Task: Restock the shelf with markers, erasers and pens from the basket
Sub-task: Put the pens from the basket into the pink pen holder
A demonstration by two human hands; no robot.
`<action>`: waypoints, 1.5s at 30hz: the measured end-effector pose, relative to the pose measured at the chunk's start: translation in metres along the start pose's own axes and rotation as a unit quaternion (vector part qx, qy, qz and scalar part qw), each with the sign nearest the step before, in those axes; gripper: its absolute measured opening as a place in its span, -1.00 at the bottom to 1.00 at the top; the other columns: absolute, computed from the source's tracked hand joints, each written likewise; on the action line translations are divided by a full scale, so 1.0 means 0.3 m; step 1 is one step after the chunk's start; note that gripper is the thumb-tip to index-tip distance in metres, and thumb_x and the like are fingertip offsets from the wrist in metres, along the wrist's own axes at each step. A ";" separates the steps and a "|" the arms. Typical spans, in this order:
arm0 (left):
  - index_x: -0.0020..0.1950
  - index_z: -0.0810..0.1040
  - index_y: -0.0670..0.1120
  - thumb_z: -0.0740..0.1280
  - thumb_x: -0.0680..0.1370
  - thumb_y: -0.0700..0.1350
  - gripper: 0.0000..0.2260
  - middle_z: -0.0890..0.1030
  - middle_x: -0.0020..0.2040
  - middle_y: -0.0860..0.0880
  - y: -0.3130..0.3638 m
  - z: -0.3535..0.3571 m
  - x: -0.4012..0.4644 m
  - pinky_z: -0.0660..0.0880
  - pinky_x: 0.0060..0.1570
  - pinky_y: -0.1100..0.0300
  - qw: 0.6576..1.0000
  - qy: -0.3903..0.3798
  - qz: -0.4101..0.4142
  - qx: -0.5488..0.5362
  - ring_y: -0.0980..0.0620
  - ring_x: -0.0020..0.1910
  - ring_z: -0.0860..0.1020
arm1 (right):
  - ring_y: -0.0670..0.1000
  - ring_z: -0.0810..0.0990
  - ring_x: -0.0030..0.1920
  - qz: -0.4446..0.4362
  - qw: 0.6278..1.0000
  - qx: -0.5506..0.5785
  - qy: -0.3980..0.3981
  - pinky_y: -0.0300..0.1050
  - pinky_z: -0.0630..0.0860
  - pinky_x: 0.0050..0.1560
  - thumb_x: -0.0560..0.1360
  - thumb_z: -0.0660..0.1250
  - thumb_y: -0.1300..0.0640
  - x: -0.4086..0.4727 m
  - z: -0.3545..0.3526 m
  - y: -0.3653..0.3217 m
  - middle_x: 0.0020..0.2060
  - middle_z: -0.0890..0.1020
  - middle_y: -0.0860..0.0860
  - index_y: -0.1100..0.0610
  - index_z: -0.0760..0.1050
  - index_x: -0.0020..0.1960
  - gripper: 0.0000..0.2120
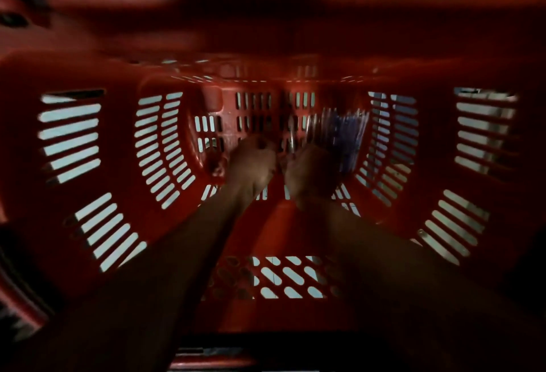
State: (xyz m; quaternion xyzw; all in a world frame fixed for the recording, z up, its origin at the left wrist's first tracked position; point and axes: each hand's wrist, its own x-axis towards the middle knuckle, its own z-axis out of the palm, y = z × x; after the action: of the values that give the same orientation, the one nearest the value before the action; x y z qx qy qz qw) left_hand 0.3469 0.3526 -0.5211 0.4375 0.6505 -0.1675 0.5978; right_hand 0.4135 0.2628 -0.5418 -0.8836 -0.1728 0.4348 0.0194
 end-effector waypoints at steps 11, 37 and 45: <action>0.30 0.55 -0.21 0.23 0.74 -0.11 -0.77 0.68 0.13 -0.24 0.005 -0.008 0.005 0.63 0.04 -0.18 0.999 -0.017 0.033 0.001 -0.25 0.07 0.68 | -0.02 0.67 0.00 -0.047 0.996 0.047 0.053 -0.18 0.49 -0.05 0.63 0.30 0.01 -0.028 -0.048 0.026 -0.04 0.70 -0.01 0.07 0.65 0.06 -0.81; 0.21 0.46 -0.20 0.14 0.77 -0.11 -0.81 0.54 -0.10 -0.23 0.027 0.017 -0.022 0.49 -0.26 0.08 0.999 -0.010 -0.005 -0.049 -0.08 -0.28 0.50 | -0.07 0.60 -0.22 0.049 0.983 0.161 0.076 -0.43 0.26 -0.38 0.56 0.35 0.12 -0.020 -0.094 0.047 -0.23 0.62 -0.13 0.02 0.64 -0.01 -0.91; 0.15 0.53 -0.20 0.22 0.74 -0.16 -0.86 0.56 -0.16 -0.10 0.027 0.042 -0.018 0.38 -0.34 0.14 0.994 -0.013 -0.032 -0.107 0.02 -0.34 0.48 | 0.16 0.61 0.18 0.193 0.972 0.023 0.129 -0.20 0.27 -0.21 0.65 0.22 0.06 0.070 -0.145 0.154 0.21 0.63 0.14 0.17 0.49 0.34 -0.68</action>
State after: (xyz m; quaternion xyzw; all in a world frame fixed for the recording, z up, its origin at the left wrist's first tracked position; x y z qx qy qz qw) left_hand 0.3606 0.3459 -0.5164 0.3480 0.6701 -0.1217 0.6442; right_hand 0.4724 0.2314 -0.5393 -0.9481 0.0156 0.3169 -0.0223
